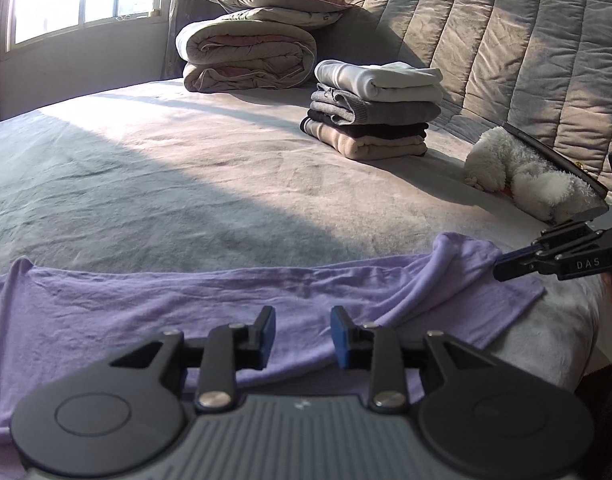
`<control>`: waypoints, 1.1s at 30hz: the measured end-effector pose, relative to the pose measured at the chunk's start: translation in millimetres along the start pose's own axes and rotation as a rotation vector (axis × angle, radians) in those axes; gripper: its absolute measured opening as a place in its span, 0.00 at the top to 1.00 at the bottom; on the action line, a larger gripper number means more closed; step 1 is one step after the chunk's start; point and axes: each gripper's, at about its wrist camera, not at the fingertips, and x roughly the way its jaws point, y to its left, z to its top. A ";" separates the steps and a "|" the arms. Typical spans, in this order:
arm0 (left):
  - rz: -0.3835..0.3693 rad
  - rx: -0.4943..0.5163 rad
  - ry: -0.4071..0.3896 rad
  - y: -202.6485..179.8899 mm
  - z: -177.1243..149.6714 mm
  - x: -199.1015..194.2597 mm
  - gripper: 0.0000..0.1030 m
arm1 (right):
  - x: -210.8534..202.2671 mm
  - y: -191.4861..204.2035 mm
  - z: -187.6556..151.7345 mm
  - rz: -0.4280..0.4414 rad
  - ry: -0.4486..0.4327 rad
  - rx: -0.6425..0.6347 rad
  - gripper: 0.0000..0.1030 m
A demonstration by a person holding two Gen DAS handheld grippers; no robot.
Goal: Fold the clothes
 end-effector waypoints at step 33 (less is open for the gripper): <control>0.287 -0.526 -0.110 167.3 -70.0 -104.2 0.66 | 111.7 130.8 74.8 0.274 0.020 -0.133 0.66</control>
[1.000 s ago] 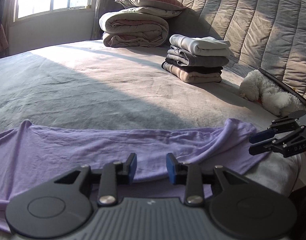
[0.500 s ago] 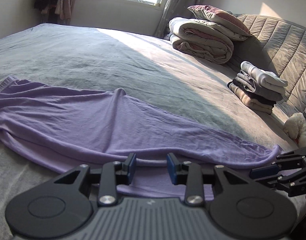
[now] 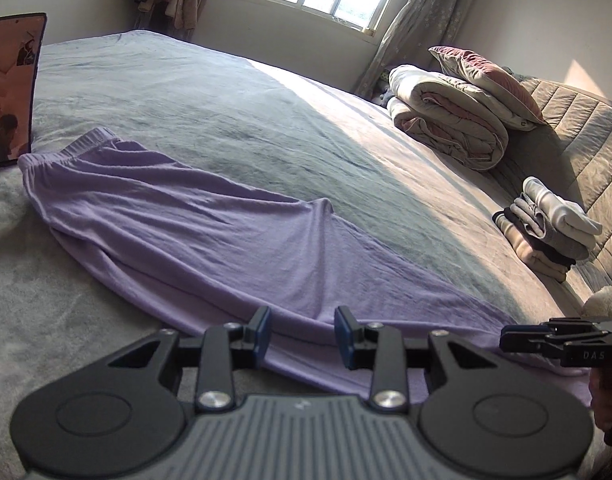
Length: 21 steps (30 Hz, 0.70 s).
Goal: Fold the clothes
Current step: 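Move both open grippers over the folded lavender pants toward the waistband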
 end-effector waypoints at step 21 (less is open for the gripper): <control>0.065 -0.340 -0.112 88.0 13.4 -16.2 0.67 | 61.4 72.9 -0.1 0.011 0.001 -0.319 0.86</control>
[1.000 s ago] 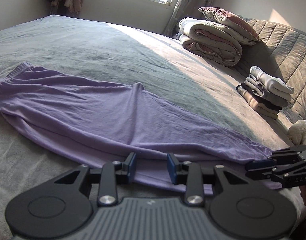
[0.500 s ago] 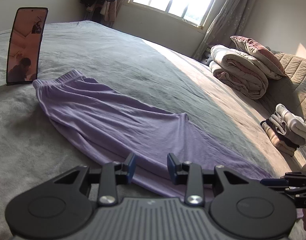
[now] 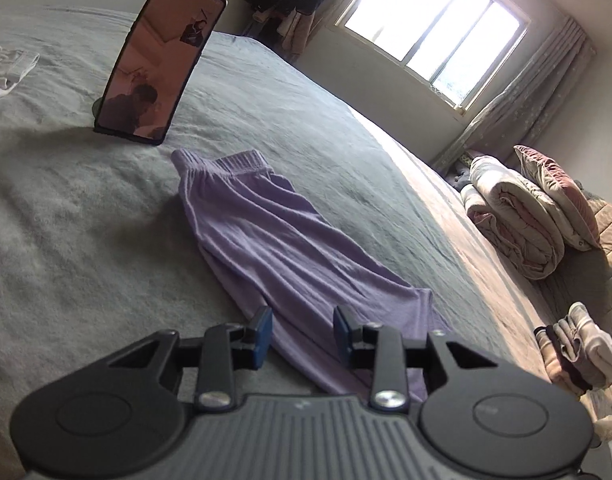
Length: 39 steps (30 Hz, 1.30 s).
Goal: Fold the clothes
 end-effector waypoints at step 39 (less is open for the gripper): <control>-0.147 -0.250 -0.056 12.9 1.5 2.1 1.00 | 12.4 64.4 3.3 -0.166 -0.109 -0.323 0.57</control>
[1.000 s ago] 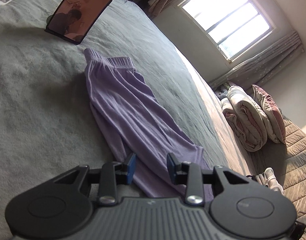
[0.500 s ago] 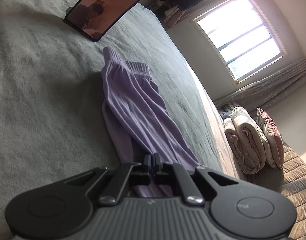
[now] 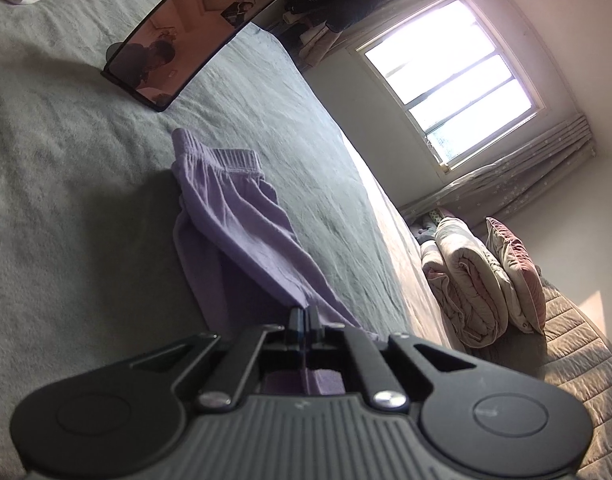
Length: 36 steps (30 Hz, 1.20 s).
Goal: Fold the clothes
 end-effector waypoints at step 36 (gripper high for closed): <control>-0.037 -0.233 0.035 19.8 7.3 -7.9 1.00 | 67.1 84.8 43.8 -0.550 0.089 -0.279 0.83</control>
